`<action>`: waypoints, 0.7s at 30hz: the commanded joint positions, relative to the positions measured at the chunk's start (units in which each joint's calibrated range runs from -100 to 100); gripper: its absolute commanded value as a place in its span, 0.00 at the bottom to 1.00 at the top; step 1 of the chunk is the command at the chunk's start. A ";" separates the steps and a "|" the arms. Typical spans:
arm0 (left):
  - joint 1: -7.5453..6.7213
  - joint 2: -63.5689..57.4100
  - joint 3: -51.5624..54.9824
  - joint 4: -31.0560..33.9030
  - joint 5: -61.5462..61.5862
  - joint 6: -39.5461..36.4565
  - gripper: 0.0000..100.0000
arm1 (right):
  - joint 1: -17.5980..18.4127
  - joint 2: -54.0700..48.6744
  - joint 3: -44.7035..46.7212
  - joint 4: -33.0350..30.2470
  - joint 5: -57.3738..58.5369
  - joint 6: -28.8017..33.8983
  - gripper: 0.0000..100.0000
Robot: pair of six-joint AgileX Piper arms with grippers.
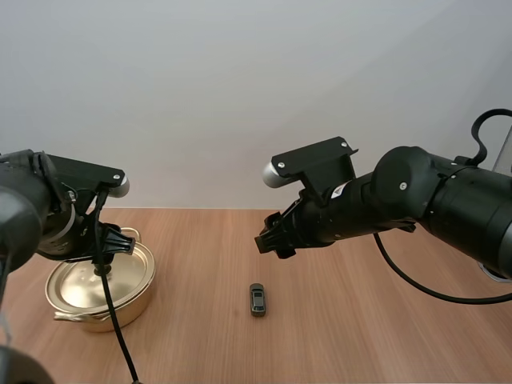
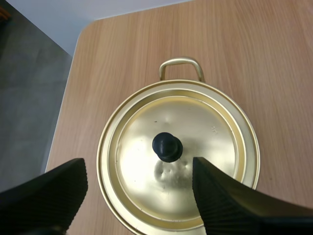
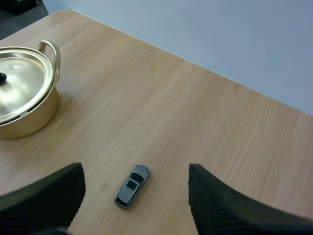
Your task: Open the pot, put the car inside, and close it
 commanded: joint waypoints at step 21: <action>0.03 12.86 -0.07 -7.39 -4.67 -0.16 1.00 | 0.04 0.08 -0.03 1.45 1.31 0.01 1.00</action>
